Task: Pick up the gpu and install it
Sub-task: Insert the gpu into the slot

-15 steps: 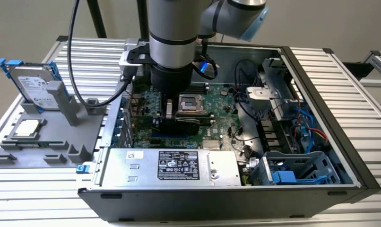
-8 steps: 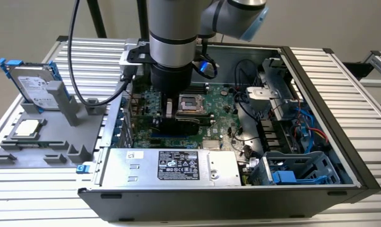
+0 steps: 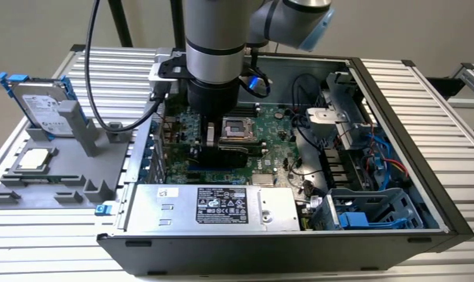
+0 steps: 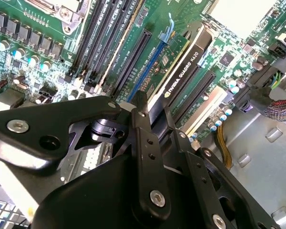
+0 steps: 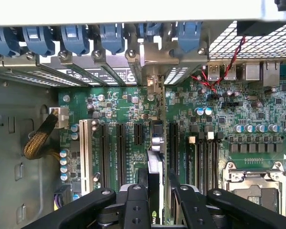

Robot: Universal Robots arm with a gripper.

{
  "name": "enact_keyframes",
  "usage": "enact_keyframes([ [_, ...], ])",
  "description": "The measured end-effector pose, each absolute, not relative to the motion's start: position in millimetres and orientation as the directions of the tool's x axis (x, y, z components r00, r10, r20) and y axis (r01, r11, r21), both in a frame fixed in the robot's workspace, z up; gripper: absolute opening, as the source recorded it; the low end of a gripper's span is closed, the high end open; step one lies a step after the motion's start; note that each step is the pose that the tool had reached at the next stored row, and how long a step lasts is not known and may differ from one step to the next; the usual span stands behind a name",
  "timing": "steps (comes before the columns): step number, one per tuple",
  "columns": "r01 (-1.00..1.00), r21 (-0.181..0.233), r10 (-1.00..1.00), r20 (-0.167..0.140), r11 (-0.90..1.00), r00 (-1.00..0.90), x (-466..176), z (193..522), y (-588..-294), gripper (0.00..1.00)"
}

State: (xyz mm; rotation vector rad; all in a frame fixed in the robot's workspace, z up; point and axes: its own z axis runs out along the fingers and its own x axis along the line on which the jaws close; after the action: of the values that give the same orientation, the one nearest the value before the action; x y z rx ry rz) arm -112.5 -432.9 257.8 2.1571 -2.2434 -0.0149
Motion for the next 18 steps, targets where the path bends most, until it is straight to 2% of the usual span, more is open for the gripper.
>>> enact_keyframes([
  [18,-0.999,0.027,-0.999,0.019,0.027,-0.026,-113.0,255.8,-433.2,0.0],
])
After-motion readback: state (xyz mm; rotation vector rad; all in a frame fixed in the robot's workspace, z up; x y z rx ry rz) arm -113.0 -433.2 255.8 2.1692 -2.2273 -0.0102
